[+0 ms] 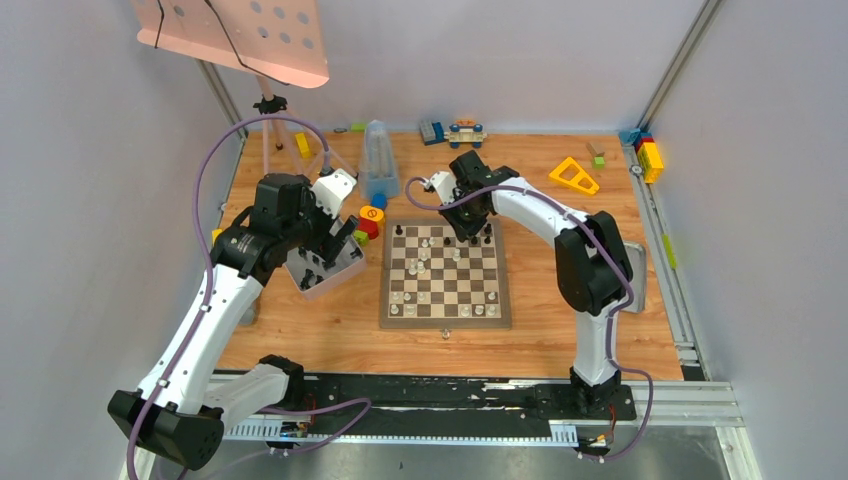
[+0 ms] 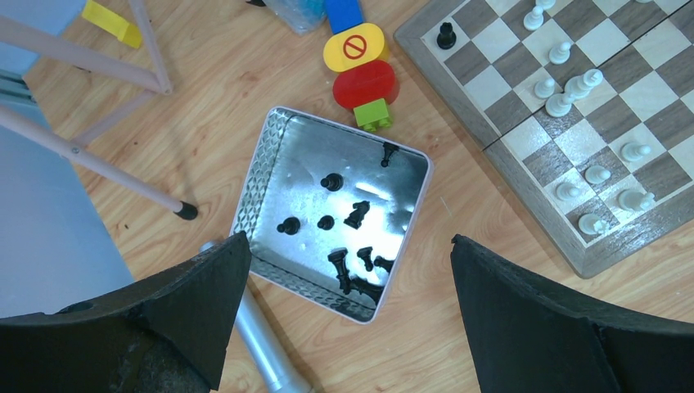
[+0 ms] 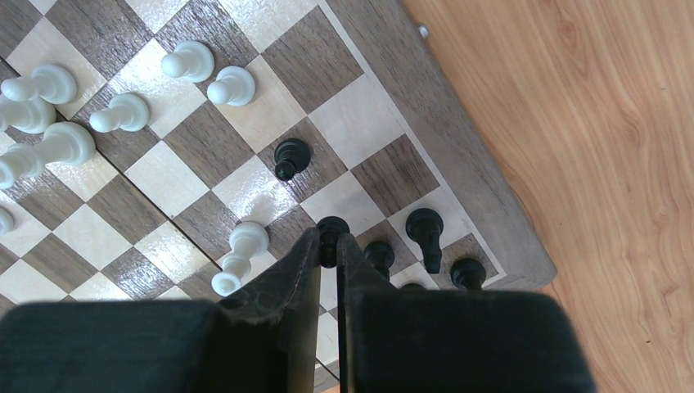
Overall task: Set up the chess pieces on the board
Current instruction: Place the chess piece on the chessboard, then pick up the chess piece from the chessboard.
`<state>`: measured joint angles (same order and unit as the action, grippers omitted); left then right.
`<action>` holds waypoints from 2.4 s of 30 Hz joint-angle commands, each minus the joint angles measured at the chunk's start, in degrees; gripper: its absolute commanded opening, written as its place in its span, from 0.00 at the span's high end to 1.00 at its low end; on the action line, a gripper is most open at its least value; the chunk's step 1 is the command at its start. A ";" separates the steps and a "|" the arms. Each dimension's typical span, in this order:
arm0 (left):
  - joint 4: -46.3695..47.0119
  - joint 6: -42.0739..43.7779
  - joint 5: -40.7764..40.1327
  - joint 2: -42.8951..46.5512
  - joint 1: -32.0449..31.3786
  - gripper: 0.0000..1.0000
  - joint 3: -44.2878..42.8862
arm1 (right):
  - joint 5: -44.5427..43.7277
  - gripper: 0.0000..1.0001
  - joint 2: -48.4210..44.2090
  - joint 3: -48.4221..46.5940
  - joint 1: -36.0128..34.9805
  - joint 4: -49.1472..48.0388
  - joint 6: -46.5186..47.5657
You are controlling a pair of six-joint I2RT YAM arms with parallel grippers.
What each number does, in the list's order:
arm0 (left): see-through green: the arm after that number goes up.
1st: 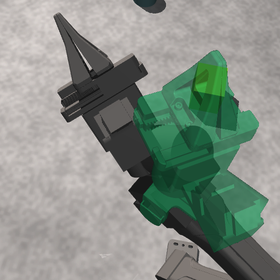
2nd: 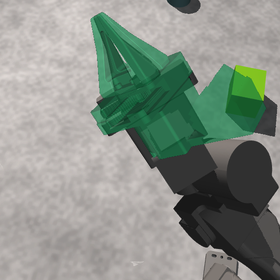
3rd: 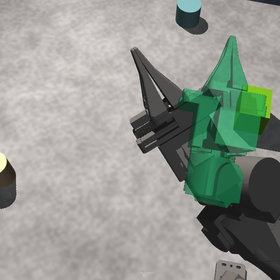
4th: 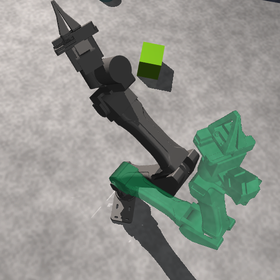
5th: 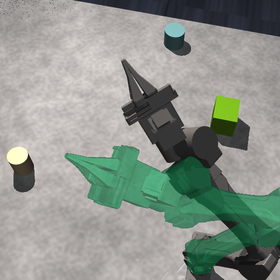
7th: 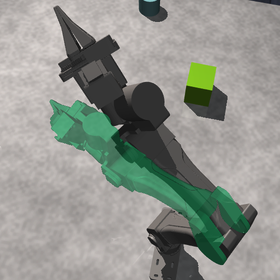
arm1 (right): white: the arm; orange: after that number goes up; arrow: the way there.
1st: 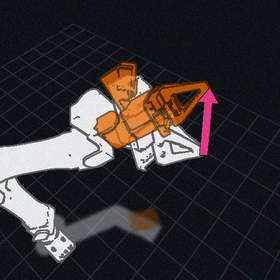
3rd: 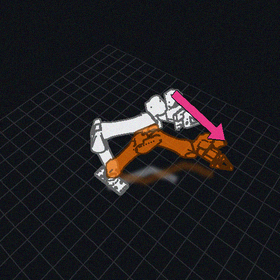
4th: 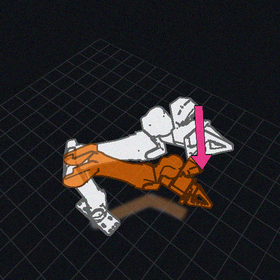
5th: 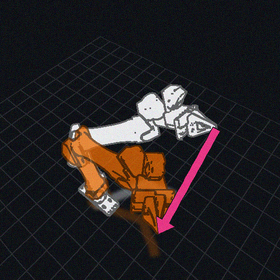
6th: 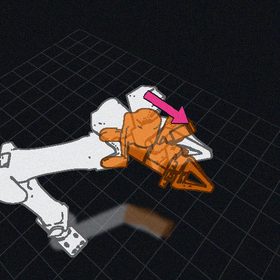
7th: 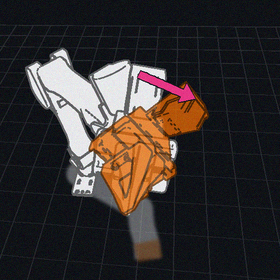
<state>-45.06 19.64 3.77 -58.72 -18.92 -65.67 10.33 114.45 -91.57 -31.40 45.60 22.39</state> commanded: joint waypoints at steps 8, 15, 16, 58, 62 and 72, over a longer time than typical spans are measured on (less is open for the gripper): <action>1.82 0.58 0.09 0.68 0.41 0.00 -0.20 | -0.44 0.95 2.61 -2.73 0.24 -0.21 0.19; 1.82 0.74 0.12 0.63 0.43 0.00 -0.12 | -0.30 0.78 2.06 -2.71 0.15 -0.24 0.17; 1.82 0.75 0.10 0.67 0.40 0.00 -0.09 | -0.27 0.71 1.79 -2.91 0.19 -0.23 0.12; 2.15 1.19 0.01 0.63 0.42 0.00 0.13 | 4.96 0.71 8.42 -14.61 -5.16 0.94 -0.15; 2.15 1.10 0.08 0.64 0.43 0.00 0.24 | 5.06 0.71 8.51 -14.39 -5.24 0.95 -0.16; 2.26 1.11 0.09 0.78 0.38 0.00 0.52 | 5.32 0.71 9.15 -14.51 -5.60 0.94 -0.32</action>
<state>-44.58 19.88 3.77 -58.72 -18.92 -65.25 14.63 122.63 -104.42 -36.42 47.29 22.52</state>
